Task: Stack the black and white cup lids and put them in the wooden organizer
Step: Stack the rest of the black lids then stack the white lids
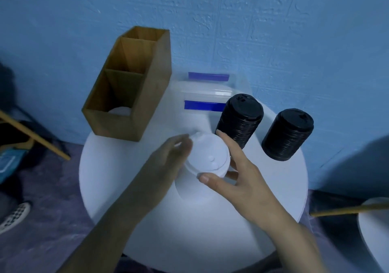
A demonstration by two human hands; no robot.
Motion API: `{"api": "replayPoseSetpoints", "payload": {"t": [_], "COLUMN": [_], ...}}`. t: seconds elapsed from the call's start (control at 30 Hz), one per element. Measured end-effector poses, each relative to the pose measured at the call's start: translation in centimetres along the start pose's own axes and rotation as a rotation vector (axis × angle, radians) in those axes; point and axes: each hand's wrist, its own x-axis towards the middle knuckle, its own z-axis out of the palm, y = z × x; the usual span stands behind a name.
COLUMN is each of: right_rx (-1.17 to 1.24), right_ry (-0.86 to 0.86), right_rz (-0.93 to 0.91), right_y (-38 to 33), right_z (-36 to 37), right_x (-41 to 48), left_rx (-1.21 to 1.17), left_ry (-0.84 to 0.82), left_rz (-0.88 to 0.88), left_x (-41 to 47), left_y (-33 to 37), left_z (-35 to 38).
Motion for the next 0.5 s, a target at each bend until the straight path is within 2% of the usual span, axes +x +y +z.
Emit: {"api": "replayPoseSetpoints", "payload": {"t": [0.03, 0.17, 0.27, 0.5], "right_rx": [0.009, 0.126, 0.197, 0.193], "right_ry": [-0.013, -0.065, -0.005, 0.077], "right_rz": [0.0, -0.006, -0.007, 0.044], "right_y": [-0.1, -0.4, -0.7, -1.2], "right_z": [0.0, 0.3, 0.8, 1.6], "right_x": [0.0, -0.3, -0.2, 0.4], "left_rx": [-0.002, -0.039, -0.04, -0.007], "left_ry": [-0.05, 0.008, 0.012, 0.056], "left_rz": [0.006, -0.074, -0.085, -0.136], "left_x": [-0.5, -0.9, -1.3, -0.9], "left_y": [-0.7, -1.8, -1.9, -1.8], "left_z": [0.2, 0.4, 0.4, 0.6]}}
